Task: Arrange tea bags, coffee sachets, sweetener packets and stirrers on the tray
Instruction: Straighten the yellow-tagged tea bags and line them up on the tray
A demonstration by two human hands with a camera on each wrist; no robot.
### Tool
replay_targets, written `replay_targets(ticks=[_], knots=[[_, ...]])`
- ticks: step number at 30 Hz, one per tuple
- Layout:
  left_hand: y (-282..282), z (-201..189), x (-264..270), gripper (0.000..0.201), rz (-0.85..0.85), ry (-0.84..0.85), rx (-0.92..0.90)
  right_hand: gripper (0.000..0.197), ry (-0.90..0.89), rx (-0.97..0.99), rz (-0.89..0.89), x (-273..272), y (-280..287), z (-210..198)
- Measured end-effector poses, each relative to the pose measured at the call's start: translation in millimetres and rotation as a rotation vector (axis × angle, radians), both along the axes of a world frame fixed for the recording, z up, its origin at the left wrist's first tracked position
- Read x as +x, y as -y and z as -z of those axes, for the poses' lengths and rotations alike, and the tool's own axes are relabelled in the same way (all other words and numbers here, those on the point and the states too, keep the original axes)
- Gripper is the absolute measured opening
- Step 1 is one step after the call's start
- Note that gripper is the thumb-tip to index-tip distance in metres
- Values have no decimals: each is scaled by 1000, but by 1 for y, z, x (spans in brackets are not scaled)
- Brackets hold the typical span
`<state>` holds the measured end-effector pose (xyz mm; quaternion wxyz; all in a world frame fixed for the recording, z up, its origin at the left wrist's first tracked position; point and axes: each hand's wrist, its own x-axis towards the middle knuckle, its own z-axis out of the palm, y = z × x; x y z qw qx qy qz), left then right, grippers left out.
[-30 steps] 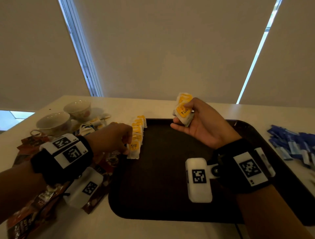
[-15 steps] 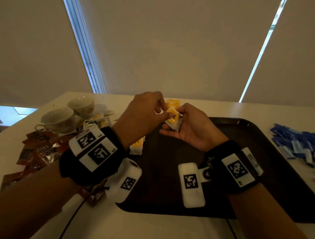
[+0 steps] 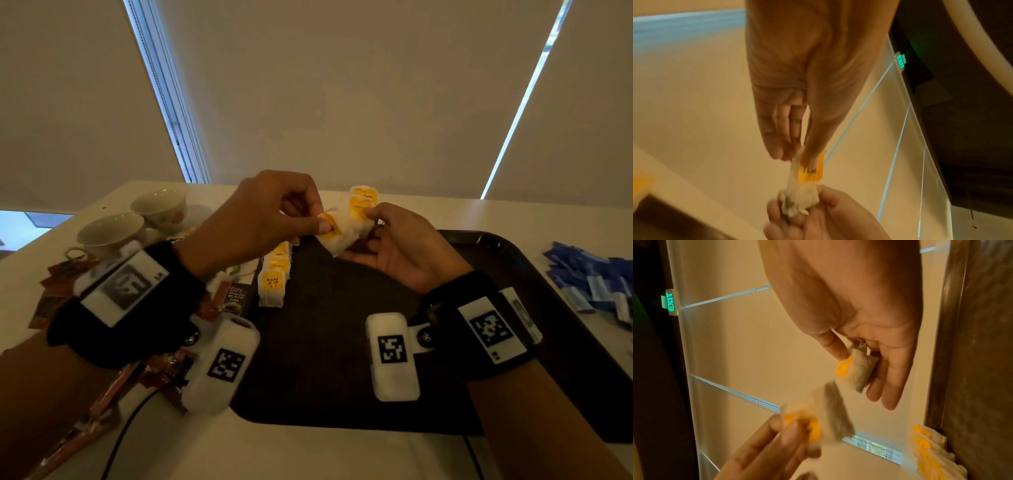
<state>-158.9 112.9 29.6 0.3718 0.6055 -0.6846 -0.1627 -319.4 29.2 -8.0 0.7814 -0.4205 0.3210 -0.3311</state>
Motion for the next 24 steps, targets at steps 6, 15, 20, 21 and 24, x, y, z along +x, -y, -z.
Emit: replay_targets(ticks=[6, 15, 20, 21, 24], knots=[[-19, -2, 36, 12, 68, 199, 375, 19, 3, 15, 45, -7, 7, 2], [-8, 38, 52, 15, 153, 405, 621, 12, -19, 15, 8, -3, 4, 4], [5, 51, 53, 23, 102, 572, 505, 22, -59, -12, -33, -2, 4, 6], [6, 53, 54, 24, 89, 589, 492, 24, -74, -18, -42, -2, 4, 6], [8, 56, 55, 25, 47, 646, 464, 24, -140, -47, -83, -2, 4, 7]])
